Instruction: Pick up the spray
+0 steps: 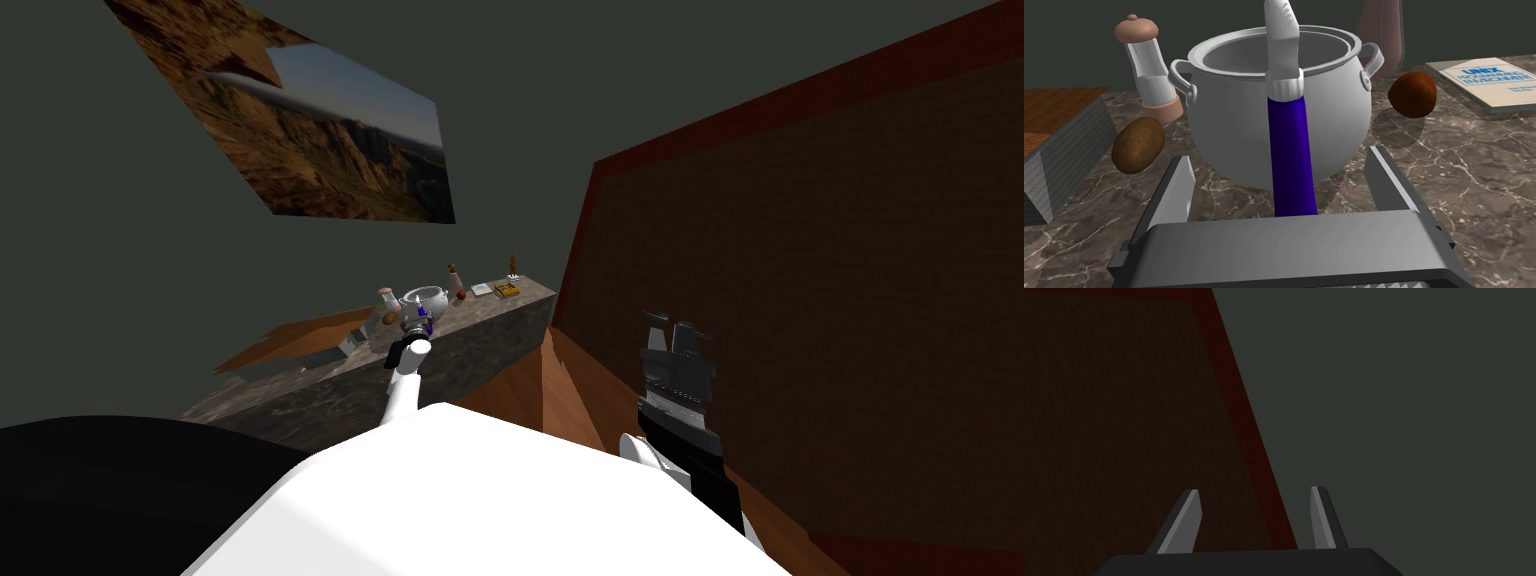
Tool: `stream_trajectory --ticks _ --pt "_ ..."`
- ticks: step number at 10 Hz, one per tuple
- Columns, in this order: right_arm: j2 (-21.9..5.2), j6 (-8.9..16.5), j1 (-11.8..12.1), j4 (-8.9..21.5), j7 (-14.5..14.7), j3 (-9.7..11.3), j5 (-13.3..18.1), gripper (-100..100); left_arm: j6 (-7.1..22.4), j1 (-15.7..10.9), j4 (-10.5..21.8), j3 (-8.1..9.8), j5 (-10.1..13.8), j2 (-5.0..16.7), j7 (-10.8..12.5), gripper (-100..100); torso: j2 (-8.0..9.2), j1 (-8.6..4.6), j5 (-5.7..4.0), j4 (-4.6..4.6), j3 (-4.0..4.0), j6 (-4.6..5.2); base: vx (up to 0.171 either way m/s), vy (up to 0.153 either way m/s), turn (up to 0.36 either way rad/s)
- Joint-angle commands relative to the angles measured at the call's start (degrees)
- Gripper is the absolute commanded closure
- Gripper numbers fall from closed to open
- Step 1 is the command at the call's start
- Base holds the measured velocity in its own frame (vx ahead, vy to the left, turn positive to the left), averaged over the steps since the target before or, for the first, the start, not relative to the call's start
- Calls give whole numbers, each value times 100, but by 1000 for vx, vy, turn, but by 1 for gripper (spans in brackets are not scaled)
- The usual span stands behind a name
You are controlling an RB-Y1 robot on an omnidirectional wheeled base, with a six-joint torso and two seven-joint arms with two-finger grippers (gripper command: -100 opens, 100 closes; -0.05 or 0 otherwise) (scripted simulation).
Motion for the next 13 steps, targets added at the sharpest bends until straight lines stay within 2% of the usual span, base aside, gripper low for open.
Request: stream_trajectory --ticks 1,3,4,5,6,7,11,12,13 --pt "0 0 0 0 0 0 0 0 51 -81 76 58 50 -234 47 -100 0 0 0 0 0 0 -13 34 23" --pt "0 0 0 0 0 0 0 0 13 -27 85 12 69 -170 81 -100 2 -11 -3 1 1 0 -7 12 3" --pt "0 0 0 0 0 1 0 0 20 -25 78 15 68 -181 80 0 0 -15 -5 1 1 0 0 0 0" --pt "1 0 0 0 0 1 0 0 178 -97 54 106 68 -131 61 -100 -1 -17 -5 0 0 0 76 45 61" --pt "0 0 1 0 0 0 0 0 105 -57 41 74 66 -167 68 -100 -23 -3 -3 -3 -12 -2 49 28 12" --pt "0 0 0 0 0 0 0 0 132 -62 35 83 66 -164 65 100 -20 -7 -2 -4 -12 0 6 4 -4" --pt "1 0 0 0 0 1 0 0 120 -53 46 104 71 -186 72 100 -3 19 3 1 -1 18 0 -4 3" --pt "1 0 -1 0 0 1 0 0 119 -78 15 78 69 -167 70 0 -18 37 22 -17 -18 1 -2 -4 -23" --pt "1 0 0 0 0 1 0 0 127 -86 11 68 72 -169 75 100 -30 49 27 -25 -27 -9 -2 -3 -14"
